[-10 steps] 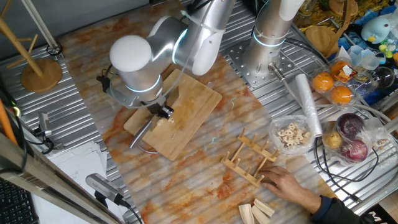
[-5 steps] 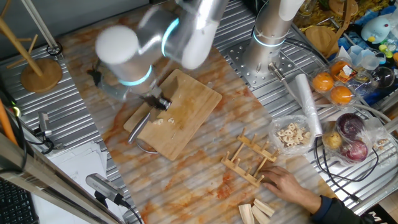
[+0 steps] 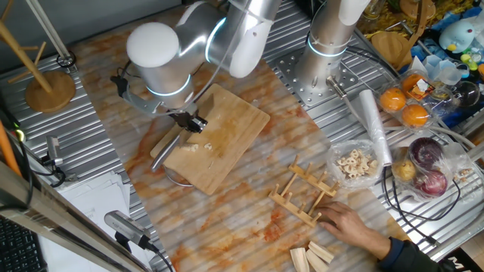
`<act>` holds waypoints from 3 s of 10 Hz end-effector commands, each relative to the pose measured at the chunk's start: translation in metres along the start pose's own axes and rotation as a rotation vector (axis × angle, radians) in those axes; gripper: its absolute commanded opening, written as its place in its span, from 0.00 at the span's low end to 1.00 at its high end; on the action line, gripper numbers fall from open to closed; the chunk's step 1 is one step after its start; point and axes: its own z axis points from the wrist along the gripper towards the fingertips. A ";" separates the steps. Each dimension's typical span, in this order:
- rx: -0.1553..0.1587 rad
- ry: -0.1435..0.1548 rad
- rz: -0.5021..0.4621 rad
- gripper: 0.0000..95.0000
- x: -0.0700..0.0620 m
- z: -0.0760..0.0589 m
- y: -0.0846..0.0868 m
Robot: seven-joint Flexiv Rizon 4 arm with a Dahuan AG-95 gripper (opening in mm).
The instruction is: Slice the lotus root
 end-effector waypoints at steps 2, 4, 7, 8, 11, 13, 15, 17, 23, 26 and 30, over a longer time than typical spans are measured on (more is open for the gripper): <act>-0.015 -0.005 -0.008 0.00 -0.004 0.003 0.001; -0.015 -0.005 -0.011 0.00 -0.005 0.004 0.002; -0.007 -0.002 -0.004 0.00 -0.008 0.006 0.005; -0.003 -0.003 -0.002 0.00 -0.008 0.008 0.005; -0.006 -0.014 -0.011 0.00 -0.013 0.026 0.002; -0.002 -0.025 -0.007 0.00 -0.021 0.047 0.006; 0.006 -0.014 -0.023 0.00 -0.021 0.047 0.007; -0.014 0.010 -0.016 0.00 -0.017 0.026 0.007; 0.005 0.001 -0.019 0.00 -0.001 -0.007 -0.001; 0.021 -0.007 0.005 0.00 -0.003 -0.002 -0.004; 0.020 -0.010 0.014 0.00 -0.011 0.002 -0.010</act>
